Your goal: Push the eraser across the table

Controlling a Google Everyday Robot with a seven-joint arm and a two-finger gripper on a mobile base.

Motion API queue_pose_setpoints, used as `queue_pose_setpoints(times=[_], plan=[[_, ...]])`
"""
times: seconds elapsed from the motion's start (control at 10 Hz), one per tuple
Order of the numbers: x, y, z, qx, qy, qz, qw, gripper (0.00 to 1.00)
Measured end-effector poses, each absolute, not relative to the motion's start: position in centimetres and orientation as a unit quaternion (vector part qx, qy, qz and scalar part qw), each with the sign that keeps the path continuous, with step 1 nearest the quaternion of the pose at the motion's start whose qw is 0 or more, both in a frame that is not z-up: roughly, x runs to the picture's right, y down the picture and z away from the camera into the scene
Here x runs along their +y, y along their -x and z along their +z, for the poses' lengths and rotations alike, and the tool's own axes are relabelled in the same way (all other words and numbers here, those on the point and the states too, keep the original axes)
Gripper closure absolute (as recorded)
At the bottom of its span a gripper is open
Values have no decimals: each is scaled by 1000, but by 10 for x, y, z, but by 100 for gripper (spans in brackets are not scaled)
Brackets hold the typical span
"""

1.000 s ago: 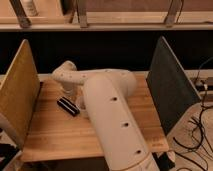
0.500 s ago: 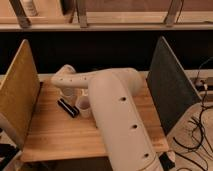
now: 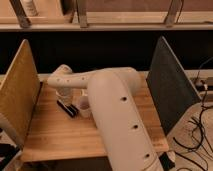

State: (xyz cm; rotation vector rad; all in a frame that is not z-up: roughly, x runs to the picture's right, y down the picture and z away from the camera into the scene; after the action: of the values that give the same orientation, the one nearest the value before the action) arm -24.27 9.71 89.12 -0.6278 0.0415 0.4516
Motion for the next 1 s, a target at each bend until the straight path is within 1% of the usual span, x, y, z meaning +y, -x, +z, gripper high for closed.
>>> queue_pose_setpoints(times=[0.2, 0.3, 0.8, 1.0], plan=[[106, 252, 882, 11, 312, 203, 928, 100], [104, 252, 881, 11, 308, 200, 930, 100], [103, 250, 883, 13, 307, 202, 930, 100], [82, 243, 892, 13, 299, 209, 931, 100]])
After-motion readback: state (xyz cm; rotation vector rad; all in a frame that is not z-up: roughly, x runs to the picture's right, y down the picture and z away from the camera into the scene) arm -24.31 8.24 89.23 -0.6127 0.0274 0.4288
